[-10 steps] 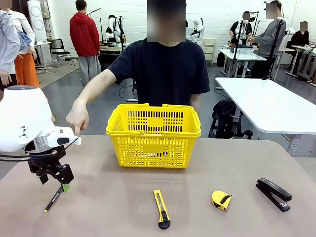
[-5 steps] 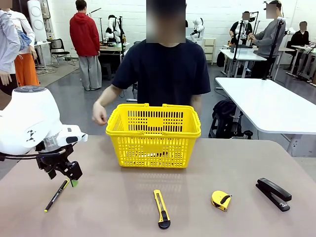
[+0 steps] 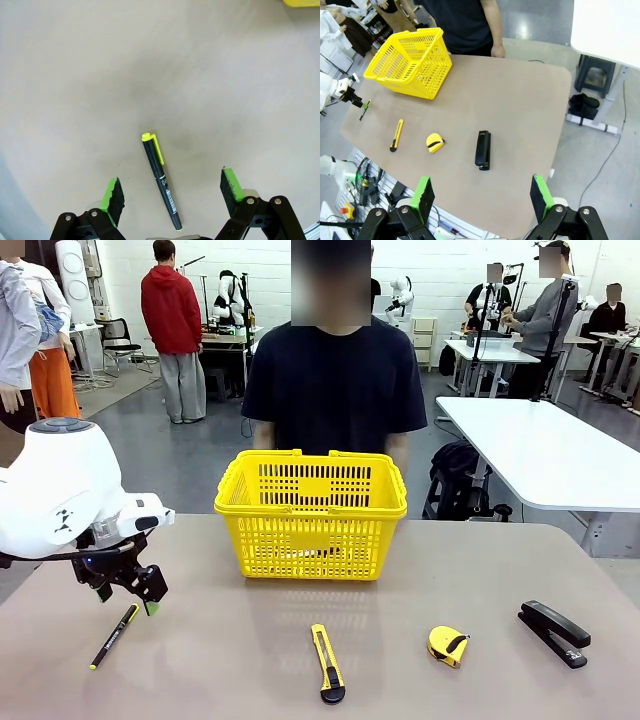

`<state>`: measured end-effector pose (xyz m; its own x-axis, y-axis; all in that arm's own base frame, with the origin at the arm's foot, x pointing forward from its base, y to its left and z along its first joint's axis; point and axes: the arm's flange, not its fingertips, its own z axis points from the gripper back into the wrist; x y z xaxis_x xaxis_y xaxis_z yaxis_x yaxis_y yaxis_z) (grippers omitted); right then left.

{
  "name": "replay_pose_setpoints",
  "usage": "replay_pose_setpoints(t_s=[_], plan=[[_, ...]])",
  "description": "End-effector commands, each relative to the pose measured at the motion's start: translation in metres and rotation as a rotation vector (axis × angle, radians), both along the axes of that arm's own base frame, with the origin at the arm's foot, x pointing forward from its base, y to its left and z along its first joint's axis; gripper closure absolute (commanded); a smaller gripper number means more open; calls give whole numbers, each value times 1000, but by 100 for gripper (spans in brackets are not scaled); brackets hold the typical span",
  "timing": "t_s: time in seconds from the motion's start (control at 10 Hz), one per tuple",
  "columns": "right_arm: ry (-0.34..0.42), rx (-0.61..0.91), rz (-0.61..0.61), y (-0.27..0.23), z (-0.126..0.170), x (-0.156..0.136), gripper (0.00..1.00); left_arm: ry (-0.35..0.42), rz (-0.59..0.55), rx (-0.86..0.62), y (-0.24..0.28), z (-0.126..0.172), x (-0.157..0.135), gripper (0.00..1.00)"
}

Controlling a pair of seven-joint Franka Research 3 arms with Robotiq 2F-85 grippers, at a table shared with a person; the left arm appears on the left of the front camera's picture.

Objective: Place the items the person wants into the basket.
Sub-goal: Pick up the item the person points to and place it in the Market Basket.

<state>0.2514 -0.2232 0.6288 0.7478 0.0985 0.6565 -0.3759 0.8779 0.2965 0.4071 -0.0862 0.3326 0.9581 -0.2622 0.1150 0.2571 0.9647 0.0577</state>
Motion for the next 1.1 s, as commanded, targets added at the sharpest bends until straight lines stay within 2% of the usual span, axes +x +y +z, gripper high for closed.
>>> replay_pose_setpoints(t_s=[0.0, 0.4, 0.6, 0.8, 0.9, 1.0], plan=[[-6, 7, 15, 1, -1, 0, 0, -9, 26, 40, 9, -27, -62, 0], [-6, 7, 15, 1, -1, 0, 0, 32, 50, 62, 9, -35, -60, 0], [-6, 7, 15, 1, -1, 0, 0, 77, 53, 66, 11, -39, -59, 0], [-6, 7, 15, 1, -1, 0, 0, 82, 56, 56, 10, -37, -59, 0], [-6, 7, 15, 1, -1, 0, 0, 79, 52, 47, 11, -36, -59, 36], [-6, 7, 15, 1, -1, 0, 0, 79, 56, 43, 12, -35, -59, 56]])
